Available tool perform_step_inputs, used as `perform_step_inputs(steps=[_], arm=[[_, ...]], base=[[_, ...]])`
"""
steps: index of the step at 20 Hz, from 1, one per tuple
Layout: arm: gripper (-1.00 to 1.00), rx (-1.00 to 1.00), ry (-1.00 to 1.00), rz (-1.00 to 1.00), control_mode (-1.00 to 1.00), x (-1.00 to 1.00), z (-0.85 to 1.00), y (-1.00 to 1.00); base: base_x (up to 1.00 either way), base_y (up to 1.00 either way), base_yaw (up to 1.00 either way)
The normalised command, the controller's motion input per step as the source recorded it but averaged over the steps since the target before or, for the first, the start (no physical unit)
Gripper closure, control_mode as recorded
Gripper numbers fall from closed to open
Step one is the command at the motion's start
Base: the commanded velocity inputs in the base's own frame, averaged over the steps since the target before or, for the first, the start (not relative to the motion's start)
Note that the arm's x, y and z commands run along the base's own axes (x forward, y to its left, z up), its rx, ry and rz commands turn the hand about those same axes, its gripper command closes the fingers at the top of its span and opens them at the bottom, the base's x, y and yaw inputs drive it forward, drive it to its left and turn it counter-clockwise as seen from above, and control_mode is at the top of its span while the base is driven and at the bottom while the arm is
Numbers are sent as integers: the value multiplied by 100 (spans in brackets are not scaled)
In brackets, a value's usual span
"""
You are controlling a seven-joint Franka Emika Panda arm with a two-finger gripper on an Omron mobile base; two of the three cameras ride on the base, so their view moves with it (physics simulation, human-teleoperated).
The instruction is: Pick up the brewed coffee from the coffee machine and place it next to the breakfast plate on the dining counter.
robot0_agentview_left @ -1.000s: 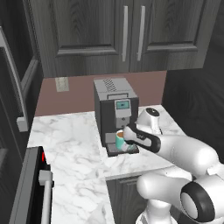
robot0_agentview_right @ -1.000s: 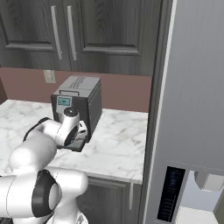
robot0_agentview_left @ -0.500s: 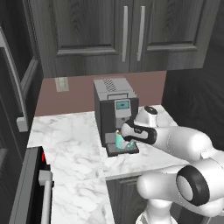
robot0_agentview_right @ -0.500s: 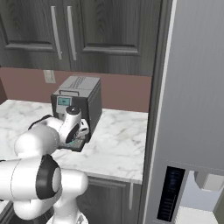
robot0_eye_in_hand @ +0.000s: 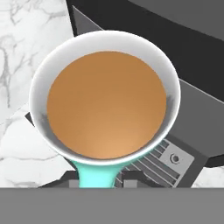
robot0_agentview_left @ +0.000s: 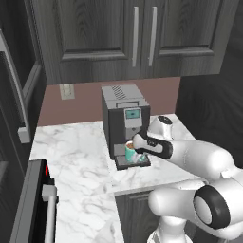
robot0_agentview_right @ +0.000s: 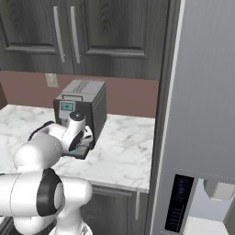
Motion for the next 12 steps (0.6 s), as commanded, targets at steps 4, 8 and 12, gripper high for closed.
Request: perform_step_inputs(steps=[4, 8, 12], arm=[[100, 0, 0, 0, -100, -67, -3, -3], [100, 0, -2, 0, -100, -93, 0, -18], [100, 0, -7, 1, -100, -92, 24, -33]], base=[[0, 0, 0], [0, 0, 0], [0, 0, 0]])
